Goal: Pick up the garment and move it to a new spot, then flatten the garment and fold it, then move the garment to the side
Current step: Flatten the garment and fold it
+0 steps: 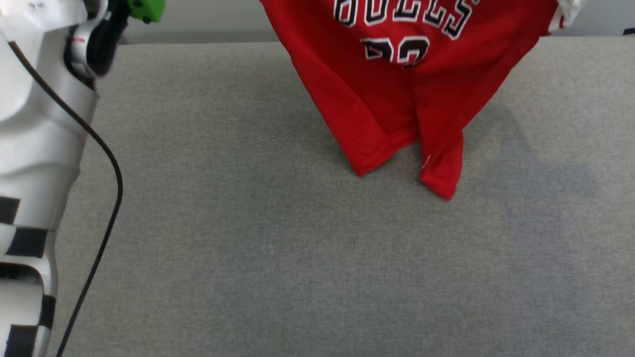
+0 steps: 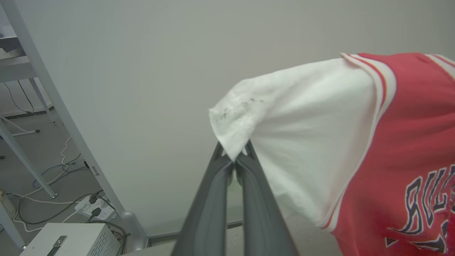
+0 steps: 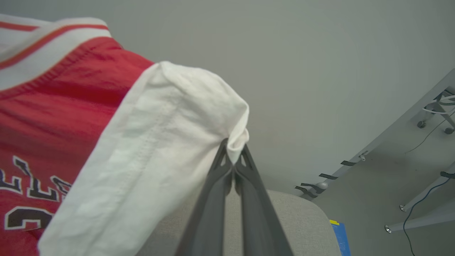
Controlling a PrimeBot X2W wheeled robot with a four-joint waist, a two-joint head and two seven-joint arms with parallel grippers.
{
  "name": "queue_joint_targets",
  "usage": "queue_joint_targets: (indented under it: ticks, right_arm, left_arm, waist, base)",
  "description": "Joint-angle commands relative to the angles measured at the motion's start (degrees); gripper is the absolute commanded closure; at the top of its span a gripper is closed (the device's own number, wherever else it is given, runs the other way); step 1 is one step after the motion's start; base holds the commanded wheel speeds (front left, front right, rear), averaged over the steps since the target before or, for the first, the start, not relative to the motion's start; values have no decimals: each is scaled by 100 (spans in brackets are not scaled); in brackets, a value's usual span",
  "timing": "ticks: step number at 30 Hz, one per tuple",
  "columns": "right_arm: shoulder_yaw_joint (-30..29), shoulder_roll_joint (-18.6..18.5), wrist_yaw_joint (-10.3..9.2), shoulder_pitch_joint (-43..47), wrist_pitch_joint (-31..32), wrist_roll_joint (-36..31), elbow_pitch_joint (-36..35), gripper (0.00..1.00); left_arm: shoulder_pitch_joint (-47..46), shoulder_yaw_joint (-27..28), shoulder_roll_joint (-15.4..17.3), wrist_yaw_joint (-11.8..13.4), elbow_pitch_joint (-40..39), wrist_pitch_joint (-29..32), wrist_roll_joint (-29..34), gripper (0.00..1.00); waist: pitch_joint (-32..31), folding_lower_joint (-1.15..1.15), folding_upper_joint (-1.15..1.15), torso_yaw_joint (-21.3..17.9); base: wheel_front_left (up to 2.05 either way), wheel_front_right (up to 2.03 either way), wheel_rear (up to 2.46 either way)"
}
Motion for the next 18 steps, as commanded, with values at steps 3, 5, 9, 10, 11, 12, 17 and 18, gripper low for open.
queue_joint_targets:
  ticks: [3,5,9,10,11,12,17,18]
  right_arm:
    - [-54,95,-5,-708,-310,-269,295,100]
    - [-76,154,-5,-1112,-512,-438,472,100]
    - [-137,285,-5,-1824,-796,-718,840,100]
    - [-136,321,-5,-1996,-852,-772,925,100]
    - [-150,355,-5,-2120,-923,-793,989,100]
    - [-150,394,-5,-2262,-1016,-838,1070,100]
    - [-48,657,-5,-2750,-1440,-923,1425,100]
    - [6,703,-5,-2805,-1504,-931,1471,100]
  left_arm:
    - [-682,17,73,-85,397,-313,235,100]
    - [-1056,-9,112,-119,601,-506,388,100]
    - [-1700,-117,171,-153,966,-738,678,100]
    - [-1859,-119,172,-168,1051,-780,705,100]
    - [-1972,-124,171,-181,1113,-831,730,100]
    - [-2090,-114,171,-196,1209,-865,731,100]
    - [-2479,-52,176,-248,1614,-1030,694,100]
    - [-2522,-37,175,-253,1676,-1069,681,100]
  waist:
    - [454,0,0,-185]
    - [595,0,0,-221]
    - [871,0,0,-256]
    - [970,0,0,-263]
    - [1039,0,0,-262]
    - [1124,0,0,-273]
    - [1492,0,0,-298]
    - [1557,0,0,-300]
  base:
    - [0,0,0]
    - [0,0,0]
    - [0,0,0]
    - [0,0,0]
    - [0,0,0]
    - [0,0,0]
    - [0,0,0]
    - [0,0,0]
